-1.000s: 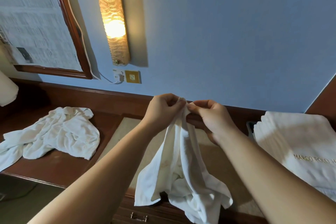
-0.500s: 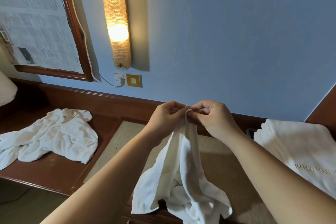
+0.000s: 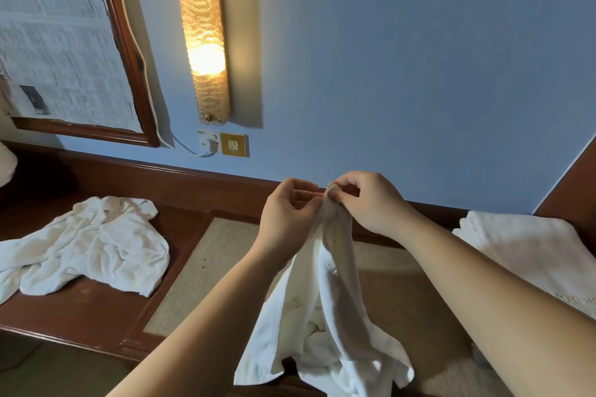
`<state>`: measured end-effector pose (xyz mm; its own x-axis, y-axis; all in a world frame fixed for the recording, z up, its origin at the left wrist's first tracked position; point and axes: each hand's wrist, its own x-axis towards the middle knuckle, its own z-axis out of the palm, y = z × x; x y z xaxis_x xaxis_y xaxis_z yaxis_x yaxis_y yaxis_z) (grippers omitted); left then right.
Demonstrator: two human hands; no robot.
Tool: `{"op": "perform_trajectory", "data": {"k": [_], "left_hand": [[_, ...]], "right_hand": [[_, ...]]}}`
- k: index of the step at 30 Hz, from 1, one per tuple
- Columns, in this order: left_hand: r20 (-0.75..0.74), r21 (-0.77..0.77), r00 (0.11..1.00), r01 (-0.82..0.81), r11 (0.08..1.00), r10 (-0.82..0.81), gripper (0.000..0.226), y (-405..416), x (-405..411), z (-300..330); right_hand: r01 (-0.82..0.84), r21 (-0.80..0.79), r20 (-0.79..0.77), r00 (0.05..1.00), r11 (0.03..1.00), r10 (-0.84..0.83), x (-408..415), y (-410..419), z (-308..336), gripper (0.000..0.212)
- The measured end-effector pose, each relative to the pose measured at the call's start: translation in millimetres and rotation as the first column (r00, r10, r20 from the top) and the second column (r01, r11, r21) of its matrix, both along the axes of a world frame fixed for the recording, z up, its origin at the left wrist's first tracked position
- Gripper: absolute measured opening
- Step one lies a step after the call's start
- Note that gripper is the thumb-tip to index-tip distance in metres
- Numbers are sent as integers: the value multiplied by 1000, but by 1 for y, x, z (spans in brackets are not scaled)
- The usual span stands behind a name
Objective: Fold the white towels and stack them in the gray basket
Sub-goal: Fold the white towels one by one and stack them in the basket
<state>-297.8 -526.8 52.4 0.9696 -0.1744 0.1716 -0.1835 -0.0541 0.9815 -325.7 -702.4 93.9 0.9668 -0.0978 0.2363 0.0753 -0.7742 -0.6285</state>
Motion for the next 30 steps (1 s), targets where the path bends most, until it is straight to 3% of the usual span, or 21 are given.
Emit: {"op": "perform_trajectory", "data": {"k": [3, 7, 13, 17, 20, 24, 30], "left_hand": [[118, 79, 993, -12, 997, 3, 14, -2, -4, -8], [290, 238, 957, -72, 969, 0, 19, -9, -11, -16], [394, 178, 905, -245, 953, 159, 25, -24, -15, 23], [383, 143, 903, -266, 953, 194, 10, -35, -4, 62], [373, 129, 919, -192, 973, 132, 14, -39, 9, 82], [378, 233, 924, -38, 972, -54, 32, -41, 19, 95], [133, 226, 963, 199, 953, -233, 30, -29, 32, 58]], "right_hand": [[31, -53, 12, 999, 998, -30, 7, 3, 11, 16], [51, -64, 156, 987, 997, -41, 12, 8, 40, 13], [109, -30, 318, 943, 994, -94, 17, 11, 100, 9], [141, -27, 380, 917, 990, -120, 18, 7, 152, 9], [154, -13, 403, 905, 988, -135, 15, 3, 184, 9], [169, -15, 414, 898, 985, -148, 3, 0, 212, 13], [162, 113, 451, 871, 980, -196, -18, -12, 229, 13]]}}
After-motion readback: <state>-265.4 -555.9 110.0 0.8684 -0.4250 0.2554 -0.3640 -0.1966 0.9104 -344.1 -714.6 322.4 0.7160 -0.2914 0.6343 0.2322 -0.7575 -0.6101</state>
